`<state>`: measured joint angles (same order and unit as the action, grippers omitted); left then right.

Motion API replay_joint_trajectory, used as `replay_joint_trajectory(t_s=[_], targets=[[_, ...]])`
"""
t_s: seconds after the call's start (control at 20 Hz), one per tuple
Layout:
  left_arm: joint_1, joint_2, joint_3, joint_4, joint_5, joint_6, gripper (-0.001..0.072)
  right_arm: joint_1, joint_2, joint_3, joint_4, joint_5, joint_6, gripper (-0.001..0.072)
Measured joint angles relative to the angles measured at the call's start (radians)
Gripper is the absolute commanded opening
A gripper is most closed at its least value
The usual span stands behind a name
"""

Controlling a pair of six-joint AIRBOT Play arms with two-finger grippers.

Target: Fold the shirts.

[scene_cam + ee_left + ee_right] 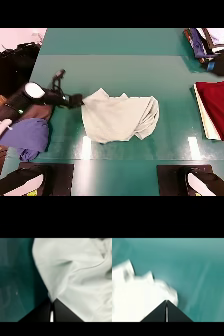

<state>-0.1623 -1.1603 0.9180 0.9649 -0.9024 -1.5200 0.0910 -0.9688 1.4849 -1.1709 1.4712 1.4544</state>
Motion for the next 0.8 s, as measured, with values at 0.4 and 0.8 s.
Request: replay_joint_trajectory(t_s=[0.4, 0.8], targets=[[0.056, 0.008, 0.176, 0.078, -0.048, 0.01, 0.0023, -0.009, 0.079, -0.776, 0.129, -0.155, 0.003, 0.0447], [0.06, 0.008, 0.191, 0.093, -0.052, 0.01, 0.0023, 0.195, -0.113, -0.961, 0.322, -0.463, 0.003, 0.0331]])
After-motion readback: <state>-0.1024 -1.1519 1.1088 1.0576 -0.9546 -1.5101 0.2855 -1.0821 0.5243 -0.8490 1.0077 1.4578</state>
